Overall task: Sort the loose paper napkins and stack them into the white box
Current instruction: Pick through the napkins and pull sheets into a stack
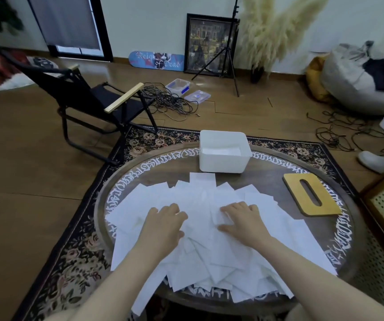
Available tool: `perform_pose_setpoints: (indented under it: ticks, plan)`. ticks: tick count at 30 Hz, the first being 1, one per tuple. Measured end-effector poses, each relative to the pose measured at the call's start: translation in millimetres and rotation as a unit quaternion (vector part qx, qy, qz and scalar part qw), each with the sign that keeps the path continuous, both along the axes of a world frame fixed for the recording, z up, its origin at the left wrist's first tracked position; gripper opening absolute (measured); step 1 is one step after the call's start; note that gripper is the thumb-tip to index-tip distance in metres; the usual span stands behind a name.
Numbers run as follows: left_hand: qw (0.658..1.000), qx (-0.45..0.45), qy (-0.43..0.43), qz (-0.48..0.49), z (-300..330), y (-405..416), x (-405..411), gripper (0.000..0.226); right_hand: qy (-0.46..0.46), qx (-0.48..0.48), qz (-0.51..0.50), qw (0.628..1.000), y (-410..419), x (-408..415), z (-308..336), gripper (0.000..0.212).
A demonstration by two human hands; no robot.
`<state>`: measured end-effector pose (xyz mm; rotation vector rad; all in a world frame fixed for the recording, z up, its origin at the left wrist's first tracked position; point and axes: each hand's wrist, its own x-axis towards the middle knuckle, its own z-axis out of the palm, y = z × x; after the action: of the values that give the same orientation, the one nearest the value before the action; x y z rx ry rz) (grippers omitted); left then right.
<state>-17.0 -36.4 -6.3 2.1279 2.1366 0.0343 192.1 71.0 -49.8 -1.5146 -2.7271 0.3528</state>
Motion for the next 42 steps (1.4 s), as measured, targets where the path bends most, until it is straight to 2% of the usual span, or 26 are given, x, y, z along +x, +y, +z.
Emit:
perform_pose_setpoints:
  ticks: [3,7,11,13,16,18,21,23,26,29,31,37,42]
  plan:
    - [1.000,-0.001,0.001,-0.008,-5,-5,3,0.041,0.044,0.054,0.006,0.998,-1,2,3,0.023]
    - [0.999,-0.019,-0.034,-0.007,-9,-7,7,0.047,0.112,0.063,-0.012,0.992,-7,10,5,0.024]
    - [0.997,-0.006,-0.075,-0.019,-9,0,19,0.054,0.204,0.066,-0.035,0.976,-22,15,15,0.014]
    - [0.994,0.004,-0.109,-0.023,-10,5,28,0.061,0.263,0.043,-0.040,0.963,-31,17,21,0.012]
    - [0.982,0.023,-0.190,-0.009,-11,12,39,0.066,0.330,-0.025,-0.046,0.943,-43,22,31,0.024]
    - [0.969,0.025,-0.244,-0.001,-11,16,45,0.054,0.354,-0.077,-0.052,0.930,-50,22,38,0.025]
    - [0.953,0.020,-0.303,0.016,-12,18,49,0.024,0.383,-0.121,-0.068,0.913,-56,22,44,0.020]
    - [0.931,-0.002,-0.361,0.053,-13,18,50,0.030,0.412,-0.144,-0.094,0.895,-55,24,45,0.015]
    - [0.889,-0.014,-0.447,0.096,-12,17,49,0.040,0.472,-0.205,-0.142,0.845,-53,28,46,0.004]
    - [0.833,-0.024,-0.532,0.149,-8,18,47,0.028,0.472,-0.247,-0.153,0.833,-53,30,45,0.021]
    - [0.808,-0.033,-0.563,0.173,-7,17,46,0.016,0.461,-0.258,-0.152,0.835,-53,29,45,0.020]
    - [0.782,-0.057,-0.587,0.203,-4,14,50,0.009,0.443,-0.272,-0.172,0.837,-51,24,41,0.010]
    - [0.768,-0.034,-0.596,0.231,-1,15,45,0.013,0.399,-0.231,-0.231,0.857,-40,33,34,0.002]
